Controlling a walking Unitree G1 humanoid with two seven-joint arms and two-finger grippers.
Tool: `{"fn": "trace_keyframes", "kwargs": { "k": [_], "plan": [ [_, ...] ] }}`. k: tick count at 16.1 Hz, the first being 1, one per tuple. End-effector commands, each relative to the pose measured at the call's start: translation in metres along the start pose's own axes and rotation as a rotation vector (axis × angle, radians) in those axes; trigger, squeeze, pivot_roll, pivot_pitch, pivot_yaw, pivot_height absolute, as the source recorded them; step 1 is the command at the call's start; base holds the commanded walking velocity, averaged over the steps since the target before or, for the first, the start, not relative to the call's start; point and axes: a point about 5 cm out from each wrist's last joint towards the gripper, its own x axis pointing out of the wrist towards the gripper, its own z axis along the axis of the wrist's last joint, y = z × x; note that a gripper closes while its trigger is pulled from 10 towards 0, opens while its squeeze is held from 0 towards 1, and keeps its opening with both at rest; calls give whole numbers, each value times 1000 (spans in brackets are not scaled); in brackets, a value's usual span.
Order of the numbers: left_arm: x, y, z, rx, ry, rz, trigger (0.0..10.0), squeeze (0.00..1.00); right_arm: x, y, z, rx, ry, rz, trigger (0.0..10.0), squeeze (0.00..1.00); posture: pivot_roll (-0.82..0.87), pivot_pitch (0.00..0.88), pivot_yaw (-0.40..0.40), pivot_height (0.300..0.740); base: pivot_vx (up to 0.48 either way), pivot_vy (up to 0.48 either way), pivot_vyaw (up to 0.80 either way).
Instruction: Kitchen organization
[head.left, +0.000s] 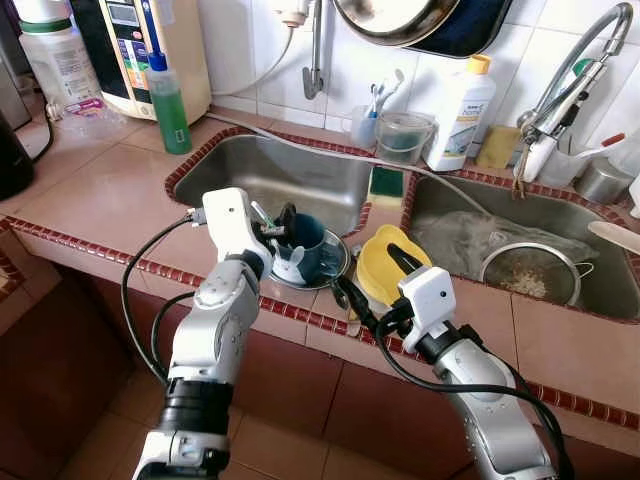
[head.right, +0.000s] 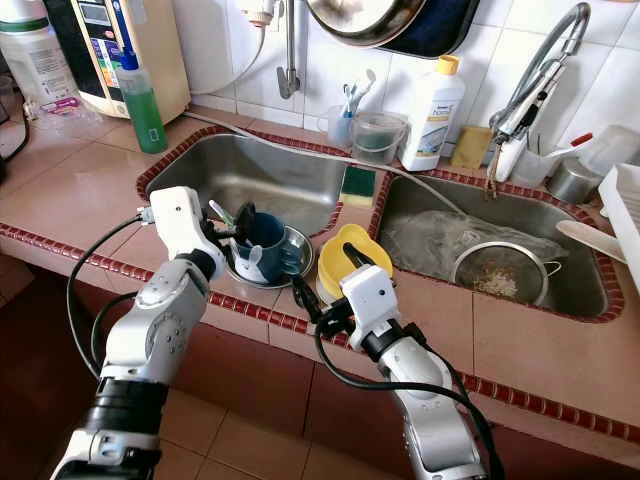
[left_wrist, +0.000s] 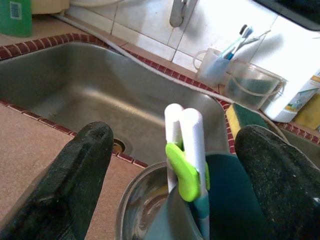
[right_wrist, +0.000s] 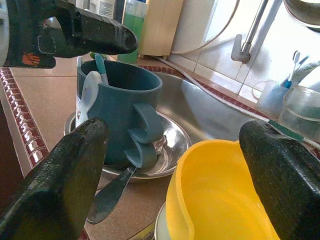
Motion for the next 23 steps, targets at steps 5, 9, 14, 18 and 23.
{"fn": "trace_keyframes", "kwargs": {
  "k": [5,9,14,18,23],
  "plan": [
    [3,0,4,-49,-24,-18,0,0,-1,-2,2,-16,-3,-9,10000,0,-135,3,-13,740,0,0,0],
    [2,1,6,-65,-35,-16,0,0,0,-1,1,-21,1,-3,10000,0,-133,4,-15,740,0,0,0],
    [2,-3,7,-75,-44,-31,0,0,-1,0,1,-23,5,0,10000,0,-133,7,-17,740,0,0,0],
    [2,-6,9,-73,-52,-42,0,0,-1,1,1,-27,5,0,10000,0,-134,5,-17,740,0,0,0],
    [4,-10,13,-78,-65,-52,0,0,0,0,0,-32,6,1,10000,0,-136,0,-18,740,0,0,0]
  ]
}}
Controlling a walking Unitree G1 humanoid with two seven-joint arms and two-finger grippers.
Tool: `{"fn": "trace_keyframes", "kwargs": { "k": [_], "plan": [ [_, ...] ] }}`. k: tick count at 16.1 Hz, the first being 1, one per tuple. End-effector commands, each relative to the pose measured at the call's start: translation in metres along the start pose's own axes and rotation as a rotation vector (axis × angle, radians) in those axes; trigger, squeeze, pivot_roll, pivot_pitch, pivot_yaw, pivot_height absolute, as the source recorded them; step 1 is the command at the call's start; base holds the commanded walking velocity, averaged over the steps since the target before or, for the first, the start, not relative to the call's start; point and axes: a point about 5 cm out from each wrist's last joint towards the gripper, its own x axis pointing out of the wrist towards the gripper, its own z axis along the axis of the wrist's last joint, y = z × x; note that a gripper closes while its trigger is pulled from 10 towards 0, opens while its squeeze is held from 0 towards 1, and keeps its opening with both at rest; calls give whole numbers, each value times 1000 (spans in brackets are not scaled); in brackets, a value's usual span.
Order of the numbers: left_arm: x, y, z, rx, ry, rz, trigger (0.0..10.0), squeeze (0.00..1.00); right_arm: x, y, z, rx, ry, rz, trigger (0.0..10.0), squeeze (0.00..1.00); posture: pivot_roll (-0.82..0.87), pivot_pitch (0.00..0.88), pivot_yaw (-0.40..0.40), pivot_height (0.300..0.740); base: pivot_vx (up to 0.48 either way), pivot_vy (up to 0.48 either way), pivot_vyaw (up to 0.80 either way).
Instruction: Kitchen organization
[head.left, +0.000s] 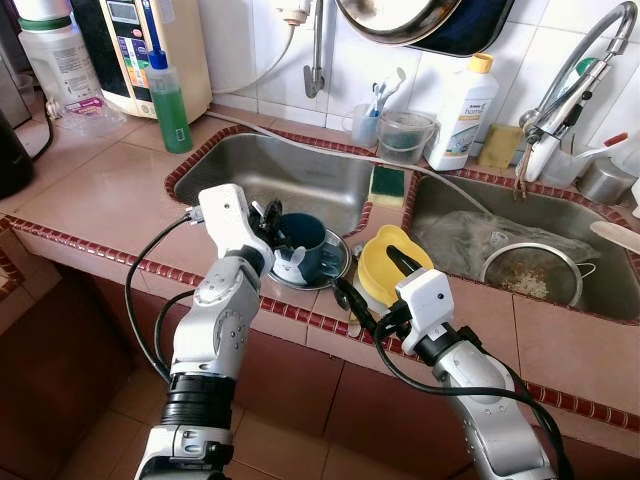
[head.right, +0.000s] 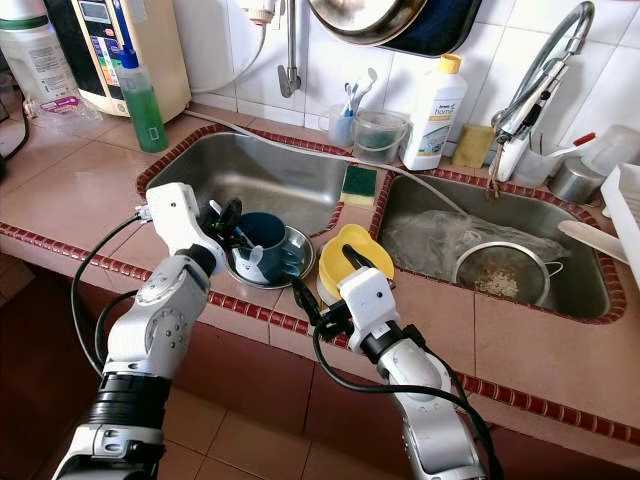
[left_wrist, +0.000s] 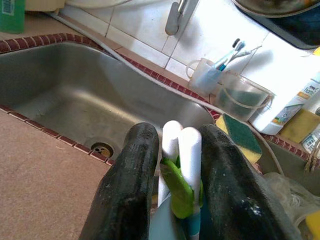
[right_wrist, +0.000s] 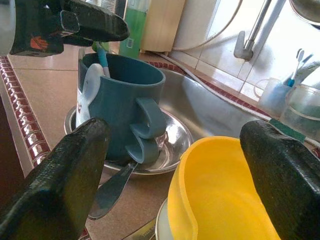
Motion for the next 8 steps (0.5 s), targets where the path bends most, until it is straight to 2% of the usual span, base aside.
{"fn": "trace_keyframes", "kwargs": {
  "k": [1,2,3,8],
  "plan": [
    [3,-7,9,-2,-33,-24,0,0,1,-1,2,-13,-6,-1,10000,0,-137,0,-18,740,0,0,0],
    [4,-9,9,1,-35,-27,0,0,1,-1,2,-15,-7,-1,10000,0,-138,0,-18,740,0,0,0],
    [4,-9,9,6,-30,-29,10000,0,2,-1,2,-16,-8,-1,10000,0,-139,0,-18,740,0,0,0],
    [6,-10,8,15,-16,-14,10000,0,2,-1,2,-18,-9,2,10000,0,-140,0,-19,740,0,0,0]
  ]
}}
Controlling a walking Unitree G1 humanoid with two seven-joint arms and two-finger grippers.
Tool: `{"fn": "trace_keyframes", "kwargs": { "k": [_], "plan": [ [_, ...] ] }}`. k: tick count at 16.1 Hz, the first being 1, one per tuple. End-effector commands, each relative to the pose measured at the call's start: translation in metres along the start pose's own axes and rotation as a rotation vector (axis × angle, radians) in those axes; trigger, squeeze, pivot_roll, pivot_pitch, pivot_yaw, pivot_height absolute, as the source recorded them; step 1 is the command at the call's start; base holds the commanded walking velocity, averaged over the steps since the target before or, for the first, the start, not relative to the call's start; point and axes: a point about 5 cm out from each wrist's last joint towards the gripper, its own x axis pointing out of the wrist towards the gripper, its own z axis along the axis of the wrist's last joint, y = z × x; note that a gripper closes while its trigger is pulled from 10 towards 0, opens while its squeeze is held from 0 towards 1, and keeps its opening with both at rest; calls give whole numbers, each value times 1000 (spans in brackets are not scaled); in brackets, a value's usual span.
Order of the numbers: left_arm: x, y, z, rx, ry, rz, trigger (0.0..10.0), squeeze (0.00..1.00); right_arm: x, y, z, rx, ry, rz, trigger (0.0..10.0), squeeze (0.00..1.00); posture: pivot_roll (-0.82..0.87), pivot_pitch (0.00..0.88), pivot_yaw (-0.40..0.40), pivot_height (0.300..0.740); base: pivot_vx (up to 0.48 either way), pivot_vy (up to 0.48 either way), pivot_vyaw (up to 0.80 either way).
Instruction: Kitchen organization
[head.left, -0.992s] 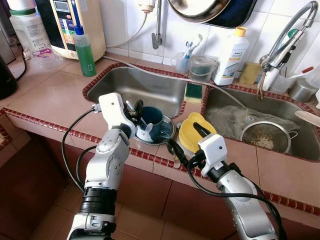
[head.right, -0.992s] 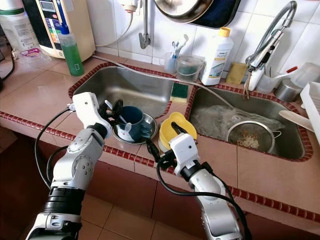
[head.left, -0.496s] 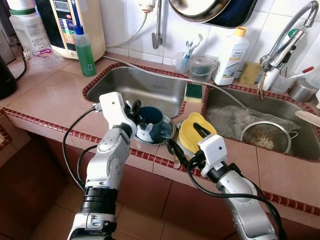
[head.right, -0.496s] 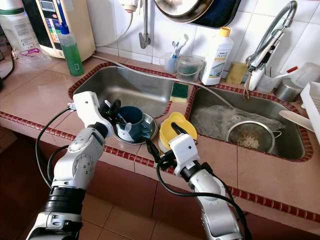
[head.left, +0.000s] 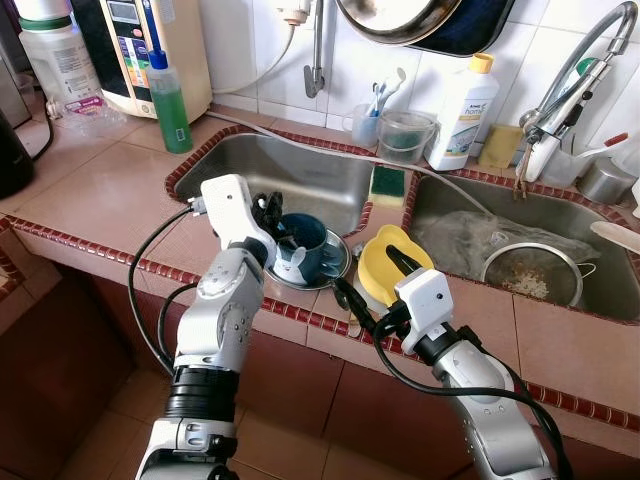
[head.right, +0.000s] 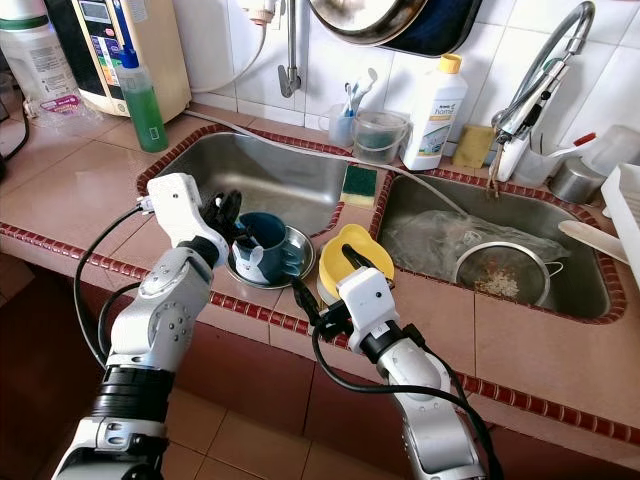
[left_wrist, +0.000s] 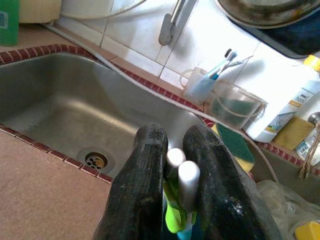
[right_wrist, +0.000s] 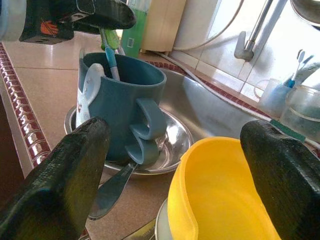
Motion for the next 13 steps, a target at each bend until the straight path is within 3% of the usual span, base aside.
{"fn": "trace_keyframes", "kwargs": {
  "k": [1,3,4,13],
  "plan": [
    [2,-6,1,3,3,-11,10000,0,1,-1,2,-12,-9,2,10000,0,-140,0,-19,740,0,0,0],
    [2,-6,2,1,-5,-21,2275,0,1,-1,2,-12,-10,4,10000,0,-139,0,-19,740,0,0,0],
    [1,-6,2,3,-5,-22,0,0,1,-1,2,-13,-10,5,10000,0,-139,0,-19,740,0,0,0],
    [2,-12,7,4,-30,-58,0,0,1,0,2,-13,-9,2,10000,0,-142,0,-16,740,0,0,0]
  ]
}}
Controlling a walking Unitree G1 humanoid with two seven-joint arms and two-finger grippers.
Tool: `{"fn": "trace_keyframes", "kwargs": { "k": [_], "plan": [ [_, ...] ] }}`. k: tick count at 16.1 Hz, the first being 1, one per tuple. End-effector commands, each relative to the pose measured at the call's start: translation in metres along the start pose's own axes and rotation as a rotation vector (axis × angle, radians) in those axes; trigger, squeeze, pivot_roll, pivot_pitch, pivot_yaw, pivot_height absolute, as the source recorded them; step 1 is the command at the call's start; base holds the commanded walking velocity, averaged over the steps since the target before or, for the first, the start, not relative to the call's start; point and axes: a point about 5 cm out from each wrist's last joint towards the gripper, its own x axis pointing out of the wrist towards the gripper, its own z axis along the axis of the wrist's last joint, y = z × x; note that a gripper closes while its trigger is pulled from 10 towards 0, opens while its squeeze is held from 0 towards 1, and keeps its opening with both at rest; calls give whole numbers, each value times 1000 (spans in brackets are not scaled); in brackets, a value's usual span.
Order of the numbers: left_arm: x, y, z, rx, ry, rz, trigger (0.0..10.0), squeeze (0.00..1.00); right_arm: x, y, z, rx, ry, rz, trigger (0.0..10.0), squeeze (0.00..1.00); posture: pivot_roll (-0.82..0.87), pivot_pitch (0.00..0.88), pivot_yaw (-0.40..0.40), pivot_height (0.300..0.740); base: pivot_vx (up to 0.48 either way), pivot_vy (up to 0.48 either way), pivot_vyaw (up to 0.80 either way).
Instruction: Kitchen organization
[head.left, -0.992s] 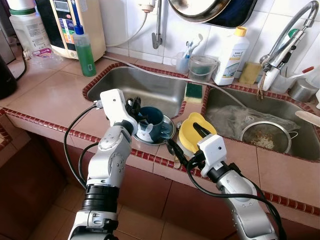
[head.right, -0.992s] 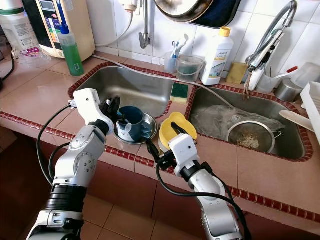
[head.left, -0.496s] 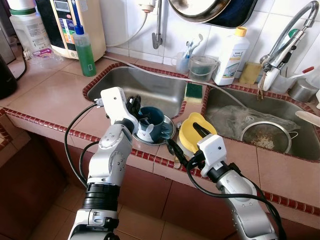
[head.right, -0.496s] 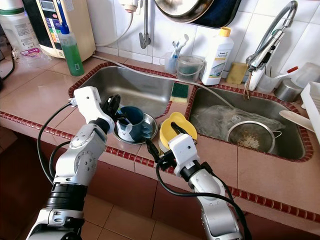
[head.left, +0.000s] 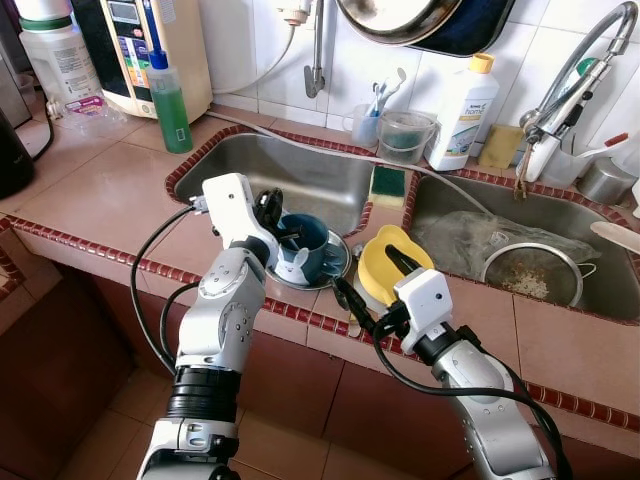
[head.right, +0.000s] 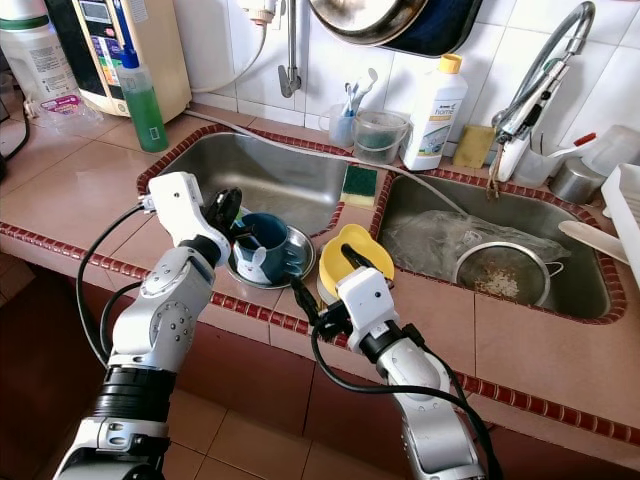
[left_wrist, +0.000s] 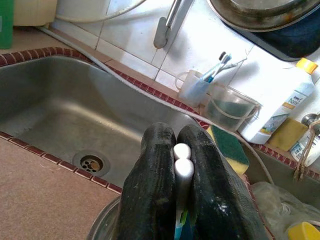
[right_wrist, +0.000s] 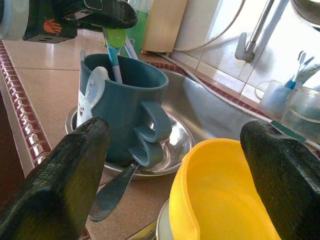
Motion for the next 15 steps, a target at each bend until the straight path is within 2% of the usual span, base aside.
{"fn": "trace_keyframes", "kwargs": {
  "k": [1,4,5,8,15],
  "plan": [
    [2,-9,8,10,-24,-40,0,0,0,-1,1,-11,-6,0,10000,0,-142,0,-17,740,0,0,0],
    [4,-8,18,22,-42,-46,0,0,0,-1,2,-11,-7,-2,10000,0,-142,0,-18,740,0,0,0],
    [6,-8,22,39,-40,-49,10000,0,1,-1,2,-11,-7,-2,10000,0,-141,0,-18,740,0,0,0],
    [7,-8,32,102,-44,-86,10000,0,1,-2,2,-12,-7,-3,10000,0,-140,0,-17,740,0,0,0],
    [6,-16,63,95,-72,-229,10000,0,5,-2,2,-9,-14,-8,10000,0,-134,0,-13,740,0,0,0]
  ]
}}
